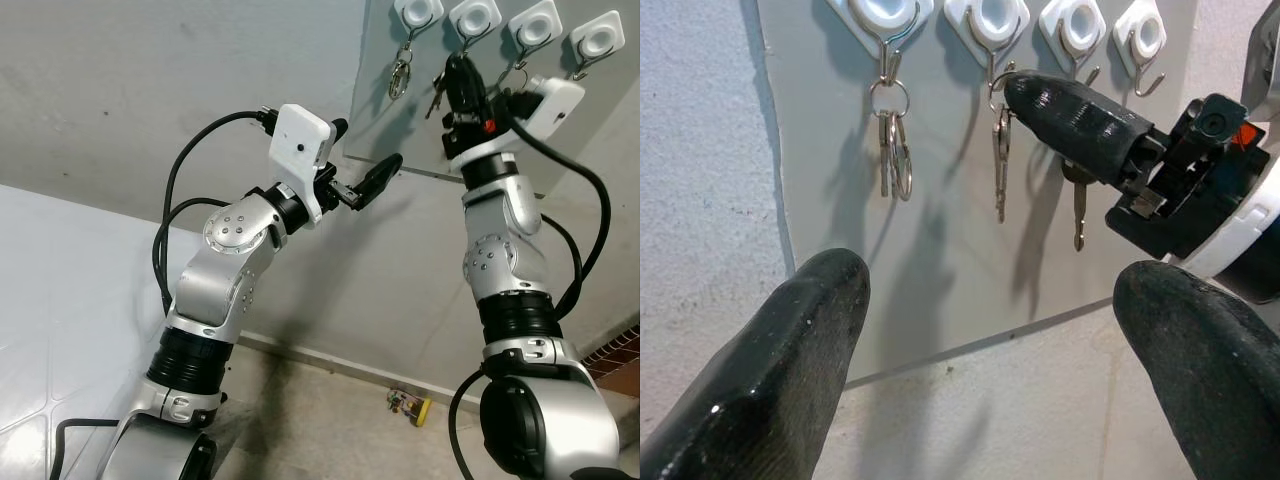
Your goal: Hang keys on a hook
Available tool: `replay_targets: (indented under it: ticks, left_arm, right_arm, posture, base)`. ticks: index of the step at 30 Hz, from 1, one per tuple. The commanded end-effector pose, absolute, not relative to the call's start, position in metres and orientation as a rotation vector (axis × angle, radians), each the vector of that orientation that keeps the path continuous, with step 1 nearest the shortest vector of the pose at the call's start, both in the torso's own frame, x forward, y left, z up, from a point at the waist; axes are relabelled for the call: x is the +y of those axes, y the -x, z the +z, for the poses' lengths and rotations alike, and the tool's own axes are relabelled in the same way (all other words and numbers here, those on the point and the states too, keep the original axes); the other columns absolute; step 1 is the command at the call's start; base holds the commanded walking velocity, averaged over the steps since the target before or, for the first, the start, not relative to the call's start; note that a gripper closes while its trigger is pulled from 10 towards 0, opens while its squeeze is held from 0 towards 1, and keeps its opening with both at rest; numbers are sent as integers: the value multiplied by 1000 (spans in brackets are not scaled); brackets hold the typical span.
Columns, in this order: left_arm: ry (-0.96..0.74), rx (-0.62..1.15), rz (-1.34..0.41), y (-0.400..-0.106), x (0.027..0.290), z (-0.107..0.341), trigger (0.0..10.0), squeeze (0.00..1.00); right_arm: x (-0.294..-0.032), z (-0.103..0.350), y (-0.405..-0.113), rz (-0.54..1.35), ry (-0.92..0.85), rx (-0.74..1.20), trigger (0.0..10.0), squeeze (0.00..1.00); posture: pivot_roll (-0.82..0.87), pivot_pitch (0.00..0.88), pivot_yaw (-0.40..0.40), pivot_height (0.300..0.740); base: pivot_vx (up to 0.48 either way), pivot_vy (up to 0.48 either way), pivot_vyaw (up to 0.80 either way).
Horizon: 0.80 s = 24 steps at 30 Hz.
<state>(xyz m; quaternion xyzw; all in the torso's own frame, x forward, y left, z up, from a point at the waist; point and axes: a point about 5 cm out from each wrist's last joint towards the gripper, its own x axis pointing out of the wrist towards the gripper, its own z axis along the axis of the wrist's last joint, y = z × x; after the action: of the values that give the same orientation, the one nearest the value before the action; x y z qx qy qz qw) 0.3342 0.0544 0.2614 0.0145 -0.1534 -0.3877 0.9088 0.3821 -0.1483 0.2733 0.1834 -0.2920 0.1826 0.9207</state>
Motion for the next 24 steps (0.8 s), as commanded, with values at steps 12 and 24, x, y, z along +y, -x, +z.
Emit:
replay_targets:
  ticks: [12, 24]
  left_arm:
    - [-29, -342, -800, -333, 53, 271, 10000, 0]
    - [-25, -342, -795, -333, 53, 271, 10000, 0]
  right_arm:
    - [-152, 294, -379, 389, -421, -680, 10000, 0]
    - [-157, 299, -379, 377, -491, -698, 10000, 0]
  posture:
    - [-1, 115, -21, 740]
    - [-1, 115, -21, 740]
  base:
    - [0, 0, 0]
    - [0, 0, 0]
